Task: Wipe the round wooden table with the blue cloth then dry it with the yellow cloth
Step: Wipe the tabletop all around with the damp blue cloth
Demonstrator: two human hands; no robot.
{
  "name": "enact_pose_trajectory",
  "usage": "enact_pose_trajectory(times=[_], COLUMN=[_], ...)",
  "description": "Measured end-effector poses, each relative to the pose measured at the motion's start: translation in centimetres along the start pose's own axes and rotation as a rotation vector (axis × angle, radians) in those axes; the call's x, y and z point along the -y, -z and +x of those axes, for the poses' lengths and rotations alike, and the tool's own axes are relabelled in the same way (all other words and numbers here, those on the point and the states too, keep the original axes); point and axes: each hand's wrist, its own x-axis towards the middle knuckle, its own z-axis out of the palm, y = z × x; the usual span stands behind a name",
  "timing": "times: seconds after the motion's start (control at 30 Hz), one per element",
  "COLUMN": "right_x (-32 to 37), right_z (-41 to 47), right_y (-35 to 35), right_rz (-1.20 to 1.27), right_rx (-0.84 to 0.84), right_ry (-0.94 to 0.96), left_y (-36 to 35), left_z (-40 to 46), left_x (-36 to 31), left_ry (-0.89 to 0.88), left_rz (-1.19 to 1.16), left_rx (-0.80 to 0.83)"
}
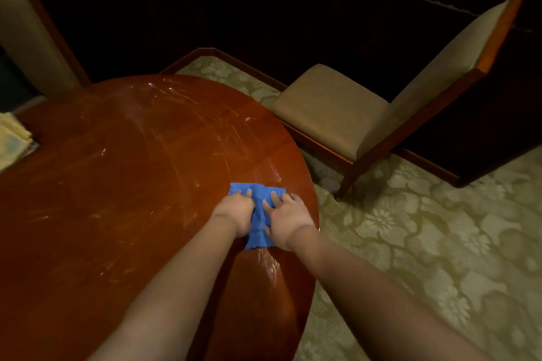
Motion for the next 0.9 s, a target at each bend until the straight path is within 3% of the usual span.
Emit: enact_pose_trajectory(times=[0.23, 0.53, 0.9], right_x=[0.0, -3.1, -2.3], right_z=[-1.6, 2.9, -1.8], right_y=[-0.5, 1.1, -0.8], right_rz=[-0.029, 0.022, -0.005], right_rx=[0.011, -0.030, 0.008], right_ry=[0.041, -0.080, -0.032], left_y=[-0.5, 3.5, 0.7], left_z=[-1.6, 5.1, 0.0], left_x=[0.1, 1.3, -2.9], left_ry=[-0.108, -0.140, -0.062], left_rz=[-0.008, 0.028, 0.130], left_rx=[0.011, -0.016, 0.056])
